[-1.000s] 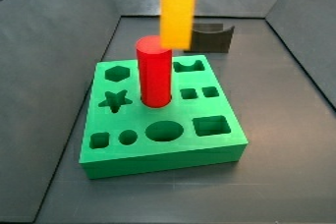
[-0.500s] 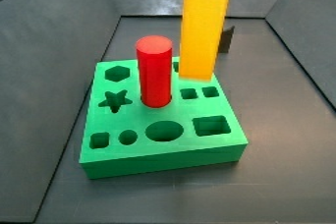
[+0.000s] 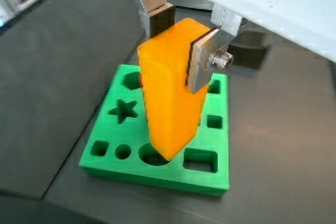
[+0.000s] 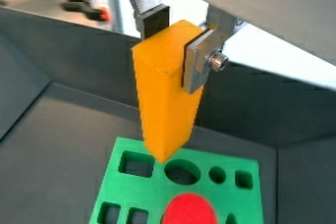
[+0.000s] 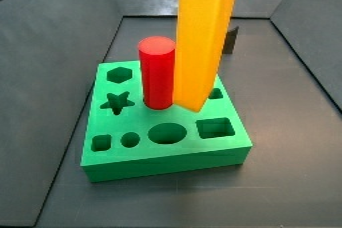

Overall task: Pick up the rectangle object. Move up. Move to above the board. Insert the rectangle object.
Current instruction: Insert the rectangle object.

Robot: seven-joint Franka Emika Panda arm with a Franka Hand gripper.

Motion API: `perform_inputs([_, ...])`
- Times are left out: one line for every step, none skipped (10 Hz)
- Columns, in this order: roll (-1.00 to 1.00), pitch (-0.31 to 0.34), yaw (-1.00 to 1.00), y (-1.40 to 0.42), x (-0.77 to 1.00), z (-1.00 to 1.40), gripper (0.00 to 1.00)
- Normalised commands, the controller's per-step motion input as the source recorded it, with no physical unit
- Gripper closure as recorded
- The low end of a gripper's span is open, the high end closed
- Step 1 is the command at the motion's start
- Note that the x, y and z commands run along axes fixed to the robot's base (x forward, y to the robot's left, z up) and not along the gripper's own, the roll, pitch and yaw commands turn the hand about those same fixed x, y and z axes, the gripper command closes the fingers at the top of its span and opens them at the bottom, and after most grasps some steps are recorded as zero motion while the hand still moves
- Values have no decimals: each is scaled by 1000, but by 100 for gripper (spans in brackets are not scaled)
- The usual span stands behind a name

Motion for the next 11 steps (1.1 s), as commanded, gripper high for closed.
perform_inputs([0,-20,0,-43,-29,-26,100])
perform_inputs([-61,0,-737,-177,283,-154,100])
perform_inputs([-29,0,-977,-143,0,-174,100])
perform_inputs([-20,0,-1000,-109,0,-209,100])
perform_inputs([-19,0,-1000,-34,0,-246,100])
perform_inputs([-10,-3,-1000,0,0,-266,100])
perform_inputs([-30,0,-1000,0,11,-203,100])
perform_inputs([0,0,-366,0,391,0,100])
perform_inputs([0,11,-377,-97,623,0,100])
perform_inputs([1,-7,-960,69,151,-211,100])
perform_inputs([0,-10,-986,69,131,-206,100])
